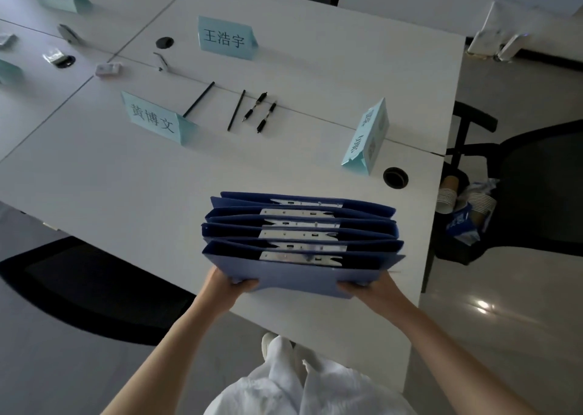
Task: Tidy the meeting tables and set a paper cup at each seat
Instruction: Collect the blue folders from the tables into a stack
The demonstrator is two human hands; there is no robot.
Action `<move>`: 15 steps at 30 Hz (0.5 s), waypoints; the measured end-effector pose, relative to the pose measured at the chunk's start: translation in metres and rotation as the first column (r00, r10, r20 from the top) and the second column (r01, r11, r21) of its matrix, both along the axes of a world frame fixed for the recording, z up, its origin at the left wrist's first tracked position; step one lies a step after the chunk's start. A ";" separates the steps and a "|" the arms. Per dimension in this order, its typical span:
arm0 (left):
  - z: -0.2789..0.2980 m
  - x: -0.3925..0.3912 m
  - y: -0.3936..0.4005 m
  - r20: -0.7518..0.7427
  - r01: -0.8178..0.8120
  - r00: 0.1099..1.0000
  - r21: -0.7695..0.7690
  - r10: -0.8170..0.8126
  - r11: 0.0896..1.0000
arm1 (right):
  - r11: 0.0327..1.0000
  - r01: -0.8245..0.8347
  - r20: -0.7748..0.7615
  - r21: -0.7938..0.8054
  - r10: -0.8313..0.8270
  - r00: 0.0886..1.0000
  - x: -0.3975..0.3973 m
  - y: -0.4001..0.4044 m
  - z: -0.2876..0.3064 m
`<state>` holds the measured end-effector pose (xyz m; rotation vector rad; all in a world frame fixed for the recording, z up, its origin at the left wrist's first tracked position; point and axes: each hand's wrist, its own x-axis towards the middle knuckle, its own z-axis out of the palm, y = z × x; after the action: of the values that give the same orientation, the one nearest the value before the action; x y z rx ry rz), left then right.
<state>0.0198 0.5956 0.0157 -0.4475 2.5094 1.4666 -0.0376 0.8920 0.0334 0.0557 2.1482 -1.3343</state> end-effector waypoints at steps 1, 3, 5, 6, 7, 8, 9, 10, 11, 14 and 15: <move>0.001 -0.002 0.000 0.019 -0.007 1.000 0.009 0.007 1.000 | 1.000 -0.007 0.033 0.002 0.007 0.999 -0.002 0.001 0.000; 0.004 -0.009 -0.004 0.083 -0.033 0.996 0.028 0.031 0.999 | 0.999 0.018 0.040 -0.040 -0.016 0.999 -0.008 0.001 -0.002; 0.010 -0.018 -0.011 0.166 -0.002 0.986 0.069 -0.009 0.998 | 0.995 0.055 0.069 -0.088 -0.049 0.996 -0.011 0.003 -0.002; 0.013 -0.023 -0.015 0.204 0.033 0.977 0.108 -0.055 0.994 | 0.992 0.066 0.097 -0.107 -0.056 0.994 -0.013 0.003 0.000; 0.015 -0.028 -0.019 0.244 0.072 0.964 0.145 -0.106 0.987 | 0.990 0.070 0.125 -0.124 -0.054 0.991 -0.014 0.004 0.002; 0.018 -0.034 -0.021 0.292 0.102 0.945 0.166 -0.148 0.981 | 0.988 0.069 0.155 -0.135 -0.048 0.987 -0.016 0.005 0.003; 0.019 -0.040 -0.023 0.347 0.122 0.922 0.167 -0.174 0.978 | 0.989 0.067 0.192 -0.134 -0.041 0.980 -0.019 0.005 0.004; 0.021 -0.046 -0.024 0.397 0.138 0.898 0.155 -0.190 0.978 | 0.989 0.070 0.245 -0.133 -0.036 0.969 -0.023 0.006 0.005; 0.019 -0.052 -0.024 0.429 0.157 0.880 0.147 -0.206 0.977 | 0.988 0.077 0.307 -0.130 -0.033 0.951 -0.026 0.007 0.003; 0.009 -0.069 -0.021 0.518 0.189 0.822 0.144 -0.237 0.971 | 0.985 0.132 0.491 -0.108 -0.063 0.869 -0.033 0.011 -0.011; 0.005 -0.072 -0.019 0.548 0.196 0.801 0.137 -0.239 0.971 | 0.983 0.156 0.541 -0.097 -0.080 0.837 -0.034 0.012 -0.015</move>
<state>-0.0525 0.5768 0.0208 -0.4743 1.9540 1.1239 -0.0713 0.9035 0.0183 0.4618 1.5937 -1.3372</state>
